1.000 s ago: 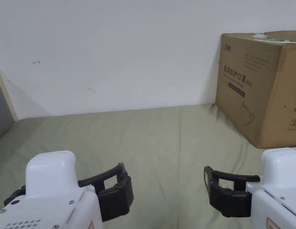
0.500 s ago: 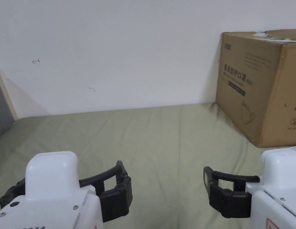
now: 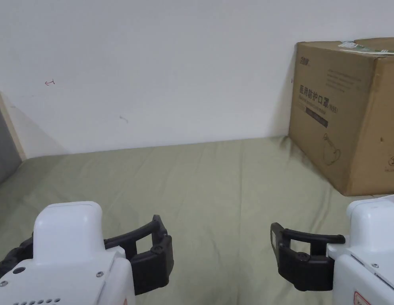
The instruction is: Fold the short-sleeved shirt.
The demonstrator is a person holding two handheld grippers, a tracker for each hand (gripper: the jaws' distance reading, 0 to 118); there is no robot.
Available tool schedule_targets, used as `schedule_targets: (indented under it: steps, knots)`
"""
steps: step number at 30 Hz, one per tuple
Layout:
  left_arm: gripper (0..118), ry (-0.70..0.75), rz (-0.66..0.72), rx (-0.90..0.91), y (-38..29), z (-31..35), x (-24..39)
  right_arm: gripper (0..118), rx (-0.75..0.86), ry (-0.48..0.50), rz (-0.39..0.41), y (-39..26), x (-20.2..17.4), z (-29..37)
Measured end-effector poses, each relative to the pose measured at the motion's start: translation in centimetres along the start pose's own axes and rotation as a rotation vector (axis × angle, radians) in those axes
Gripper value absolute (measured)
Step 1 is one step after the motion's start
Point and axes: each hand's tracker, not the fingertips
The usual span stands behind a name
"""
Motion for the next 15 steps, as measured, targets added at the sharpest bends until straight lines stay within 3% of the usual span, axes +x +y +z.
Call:
schedule_targets:
  steps: [15]
  knots:
    - [112,-0.004,-0.017,-0.003,0.05,-0.03,0.49,118,0.005,-0.007,-0.001,0.02,0.24,0.24]
